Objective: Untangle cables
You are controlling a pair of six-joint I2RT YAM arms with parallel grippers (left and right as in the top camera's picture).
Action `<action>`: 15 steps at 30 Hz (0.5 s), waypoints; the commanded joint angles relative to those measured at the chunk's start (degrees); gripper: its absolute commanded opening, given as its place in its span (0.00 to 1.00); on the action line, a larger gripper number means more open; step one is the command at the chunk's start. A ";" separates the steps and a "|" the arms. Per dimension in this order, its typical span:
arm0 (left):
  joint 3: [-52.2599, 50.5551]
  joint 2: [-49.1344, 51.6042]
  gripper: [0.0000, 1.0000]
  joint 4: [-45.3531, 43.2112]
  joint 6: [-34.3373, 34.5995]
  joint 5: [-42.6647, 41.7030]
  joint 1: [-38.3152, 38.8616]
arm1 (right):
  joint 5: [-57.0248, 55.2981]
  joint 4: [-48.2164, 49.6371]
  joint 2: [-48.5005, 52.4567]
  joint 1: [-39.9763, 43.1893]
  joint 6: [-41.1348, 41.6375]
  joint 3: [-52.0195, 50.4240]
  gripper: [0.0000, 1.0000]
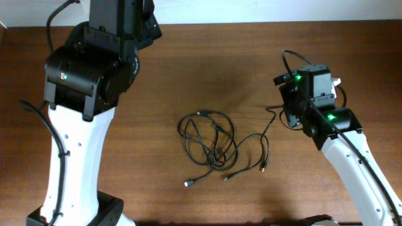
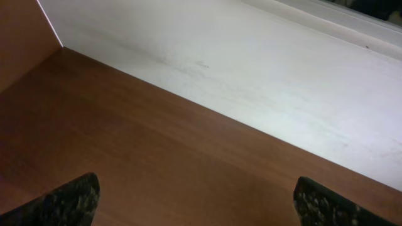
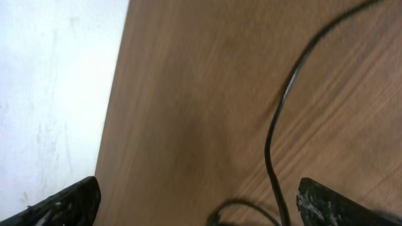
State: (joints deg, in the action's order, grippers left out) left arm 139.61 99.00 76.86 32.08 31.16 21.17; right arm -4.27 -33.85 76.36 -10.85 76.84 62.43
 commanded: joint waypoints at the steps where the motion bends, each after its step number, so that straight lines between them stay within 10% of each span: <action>1: 0.11 -0.98 0.99 -0.07 -0.94 1.25 -0.35 | -0.90 -3.82 0.31 -3.06 10.21 -0.46 0.95; 9: 0.11 -0.98 0.99 0.42 -0.92 1.25 -0.35 | 1.25 -12.52 0.31 -9.33 13.68 -0.46 0.89; 10: 0.11 -0.98 0.99 0.52 -0.92 1.25 -0.35 | 1.16 -13.27 0.31 -9.77 13.68 -0.46 0.67; 11: 0.11 -0.98 0.99 0.66 -0.92 1.25 -0.35 | 0.70 -13.99 0.31 -10.16 13.68 -0.46 0.21; 12: 0.11 -0.98 0.99 0.76 -0.92 1.25 -0.35 | 0.50 -13.97 0.31 -10.14 13.68 -0.46 0.04; 15: 0.11 -0.98 0.99 1.07 -0.92 1.25 -0.35 | -1.90 -10.88 0.28 -10.12 9.92 -0.46 0.04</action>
State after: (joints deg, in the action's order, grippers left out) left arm 139.61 99.00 77.36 31.92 31.55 21.17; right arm -3.42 -47.07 76.36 -20.60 90.24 62.33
